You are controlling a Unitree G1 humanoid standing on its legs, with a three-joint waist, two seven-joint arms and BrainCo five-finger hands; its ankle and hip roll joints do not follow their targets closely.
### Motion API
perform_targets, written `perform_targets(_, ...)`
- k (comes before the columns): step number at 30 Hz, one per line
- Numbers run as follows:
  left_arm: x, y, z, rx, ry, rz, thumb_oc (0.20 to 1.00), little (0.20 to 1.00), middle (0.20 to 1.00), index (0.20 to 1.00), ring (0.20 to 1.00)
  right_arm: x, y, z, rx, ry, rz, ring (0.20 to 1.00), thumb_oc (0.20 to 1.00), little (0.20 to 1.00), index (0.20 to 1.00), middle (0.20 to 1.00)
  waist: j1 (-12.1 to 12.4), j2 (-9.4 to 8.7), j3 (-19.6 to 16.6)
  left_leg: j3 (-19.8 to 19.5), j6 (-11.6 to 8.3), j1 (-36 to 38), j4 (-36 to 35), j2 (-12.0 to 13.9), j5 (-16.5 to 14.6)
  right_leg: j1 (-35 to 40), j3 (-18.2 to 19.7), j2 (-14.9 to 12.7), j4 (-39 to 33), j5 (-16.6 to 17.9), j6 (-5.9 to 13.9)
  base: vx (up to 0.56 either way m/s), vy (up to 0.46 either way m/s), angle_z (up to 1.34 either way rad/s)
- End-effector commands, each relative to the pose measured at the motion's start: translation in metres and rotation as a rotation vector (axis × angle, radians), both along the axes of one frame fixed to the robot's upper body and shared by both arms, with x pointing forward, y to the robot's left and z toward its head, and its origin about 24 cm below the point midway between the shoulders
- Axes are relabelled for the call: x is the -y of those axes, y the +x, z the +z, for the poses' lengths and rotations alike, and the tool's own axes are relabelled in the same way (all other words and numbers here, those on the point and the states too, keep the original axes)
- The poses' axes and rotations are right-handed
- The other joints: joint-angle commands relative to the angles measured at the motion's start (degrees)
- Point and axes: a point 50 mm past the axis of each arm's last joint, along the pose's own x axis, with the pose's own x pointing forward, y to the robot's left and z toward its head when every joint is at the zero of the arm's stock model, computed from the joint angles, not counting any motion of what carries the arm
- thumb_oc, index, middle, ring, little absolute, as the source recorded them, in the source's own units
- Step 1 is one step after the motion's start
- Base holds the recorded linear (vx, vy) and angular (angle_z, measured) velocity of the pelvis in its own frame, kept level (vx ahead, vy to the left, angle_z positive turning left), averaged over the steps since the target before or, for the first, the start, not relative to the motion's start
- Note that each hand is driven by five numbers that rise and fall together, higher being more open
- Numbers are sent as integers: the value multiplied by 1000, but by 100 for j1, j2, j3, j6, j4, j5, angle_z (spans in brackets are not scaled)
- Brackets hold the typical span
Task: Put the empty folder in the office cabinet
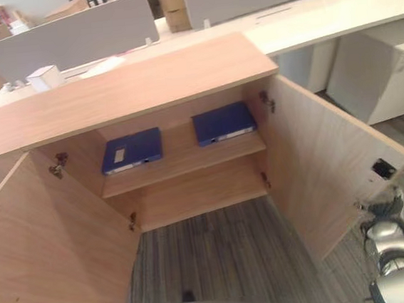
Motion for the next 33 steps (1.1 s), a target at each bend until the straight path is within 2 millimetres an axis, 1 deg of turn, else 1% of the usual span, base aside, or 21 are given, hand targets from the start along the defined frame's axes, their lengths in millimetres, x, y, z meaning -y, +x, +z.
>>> perform_targets(1, -31, 21, 7, 11, 79, -121, 1000, 1000, 1000, 1000, 1000, -18, 25, 3, -63, -22, 180, 1000, 1000, 1000, 1000, 1000, 147, -367, 121, 177, -164, 43, -197, -61, -168, -4, -17, -30, 16, -157, -22, -9, -23, 20)
perform_targets(2, -31, 20, 7, 11, 78, -136, 1000, 1000, 1000, 1000, 1000, -26, 38, 8, -43, -23, 237, 1000, 1000, 1000, 1000, 1000, 215, -327, 135, 130, -193, -5, -197, -55, -115, -13, -70, -16, 16, -163, -32, -12, -14, 13)
perform_targets(6, -32, 20, 7, 6, 80, -149, 1000, 1000, 1000, 1000, 1000, -38, 50, 10, -48, -28, 324, 1000, 1000, 1000, 1000, 1000, 264, -309, 134, 112, -205, -36, -197, -39, -91, -5, -107, 10, 16, -184, -50, -8, -12, 5)
perform_targets(8, -33, 16, 7, -11, 86, -162, 1000, 1000, 1000, 1000, 1000, -65, 63, 8, -38, -1, 461, 1000, 1000, 1000, 1000, 1000, 300, -304, 126, 89, -216, -18, -197, -16, -81, 41, -135, 41, 16, -209, -76, 7, -10, 2)
perform_targets(9, -33, 16, 7, -11, 86, -162, 1000, 1000, 1000, 1000, 1000, -65, 63, 8, -38, -1, 461, 1000, 1000, 1000, 1000, 1000, 300, -304, 126, 89, -216, -18, -197, -16, -81, 41, -135, 41, 16, -209, -76, 0, 0, 0)
perform_targets(11, -33, 16, 7, -15, 91, -159, 1000, 1000, 1000, 1000, 1000, -86, 72, 9, -15, 13, 572, 1000, 1000, 1000, 1000, 1000, 294, -326, 124, 81, -221, 0, -197, 1, -85, 60, -135, 51, 16, -218, -88, 0, 0, 0)
perform_targets(12, -33, 16, 7, -15, 91, -159, 1000, 1000, 1000, 1000, 1000, -86, 72, 9, -15, 13, 572, 1000, 1000, 1000, 1000, 1000, 294, -326, 124, 81, -221, 0, -197, 1, -85, 60, -135, 51, 16, -218, -88, 0, 0, 0)
perform_targets(13, -35, 15, 7, -18, 99, -152, 1000, 1000, 1000, 1000, 1000, -118, 78, 9, 26, 45, 735, 1000, 1000, 1000, 1000, 1000, 278, -358, 129, 65, -230, 10, -197, 26, -90, 61, -149, 63, 16, -217, -104, 17, -7, -4)
perform_targets(14, -35, 14, 7, -18, 99, -153, 1000, 1000, 1000, 1000, 1000, -118, 78, 9, 24, 46, 734, 1000, 1000, 1000, 1000, 1000, 275, -357, 126, 62, -230, 9, -197, 25, -90, 63, -152, 62, 16, -219, -104, 33, -6, -7)
perform_targets(15, -35, 14, 7, -17, 102, -141, 1000, 1000, 1000, 1000, 1000, -142, 77, 11, 62, 90, 855, 1000, 1000, 1000, 1000, 1000, 232, -389, 134, 69, -235, 30, -197, 42, -108, 57, -149, 59, 16, -215, -108, 25, 9, -11)
perform_targets(16, -35, 15, 7, -16, 102, -131, 1000, 1000, 1000, 1000, 1000, -154, 76, 11, 81, 123, 902, 1000, 1000, 1000, 1000, 1000, 214, -408, 144, 76, -236, 35, -197, 46, -117, 51, -149, 59, 16, -208, -106, 32, 11, -9)
perform_targets(18, -36, 15, 7, -16, 108, -125, 1000, 1000, 1000, 1000, 1000, -163, 73, 12, 91, 140, 944, 1000, 1000, 1000, 1000, 1000, 195, -427, 145, 73, -236, 33, -197, 47, -124, 48, -151, 55, 16, -206, -105, 16, 14, -7)
perform_targets(20, -36, 15, 7, -13, 113, -105, 1000, 1000, 1000, 1000, 1000, -194, 62, 7, 96, 217, 1075, 1000, 1000, 1000, 1000, 1000, 203, -486, 151, 60, -232, 27, -197, 55, -155, 52, -180, 40, 16, -201, -100, 26, 36, -6)
perform_targets(21, -36, 15, 7, -13, 113, -105, 1000, 1000, 1000, 1000, 1000, -194, 62, 7, 96, 217, 1075, 1000, 1000, 1000, 1000, 1000, 203, -486, 151, 60, -232, 27, -197, 55, -155, 52, -180, 40, 16, -201, -100, 33, 63, 8)
perform_targets(22, -36, 14, 7, -9, 117, -98, 1000, 1000, 1000, 1000, 1000, -214, 54, 6, 97, 266, 1161, 1000, 1000, 1000, 1000, 1000, 224, -529, 161, 38, -227, 22, -197, 46, -181, 52, -199, 24, 16, -191, -90, 18, 42, 10)
perform_targets(23, -36, 14, 7, -10, 117, -97, 1000, 1000, 1000, 1000, 1000, -214, 54, 6, 96, 267, 1162, 1000, 1000, 1000, 1000, 1000, 217, -531, 157, 35, -226, 20, -197, 43, -182, 53, -202, 21, 16, -192, -88, 38, 80, 18)
perform_targets(25, -37, 14, 7, -5, 126, -92, 1000, 1000, 1000, 1000, 1000, -240, 51, 12, 112, 292, 1289, 1000, 1000, 1000, 1000, 1000, 314, -600, 168, -30, -215, -13, -197, 10, -215, 53, -250, -15, 16, -185, -73, 26, 60, 21)
perform_targets(26, -37, 14, 7, -5, 126, -92, 1000, 1000, 1000, 1000, 1000, -240, 51, 12, 112, 292, 1289, 1000, 1000, 1000, 1000, 1000, 314, -600, 168, -30, -215, -13, -197, 10, -215, 53, -250, -15, 16, -185, -73, 8, 35, 22)
perform_targets(29, -41, 16, 9, 10, 144, -81, 1000, 1000, 1000, 1000, 1000, -263, 63, 24, 157, 297, 1352, 1000, 1000, 1000, 1000, 1000, 491, -690, 180, -147, -176, -65, -197, -77, -269, 56, -338, -83, 16, -165, -42, 32, 85, 28)
perform_targets(30, -41, 16, 9, 10, 144, -81, 1000, 1000, 1000, 1000, 1000, -263, 63, 24, 157, 297, 1352, 1000, 1000, 1000, 1000, 1000, 491, -690, 180, -147, -176, -65, -197, -77, -269, 56, -338, -83, 16, -165, -42, 20, 51, 24)
perform_targets(33, -51, 21, 12, 28, 181, -82, 1000, 1000, 1000, 1000, 1000, -289, 89, 48, 238, 250, 1395, 1000, 1000, 1000, 1000, 1000, 776, -807, 204, -282, -130, -161, -197, -182, -316, 61, -452, -173, 16, -138, -6, 25, 91, 25)
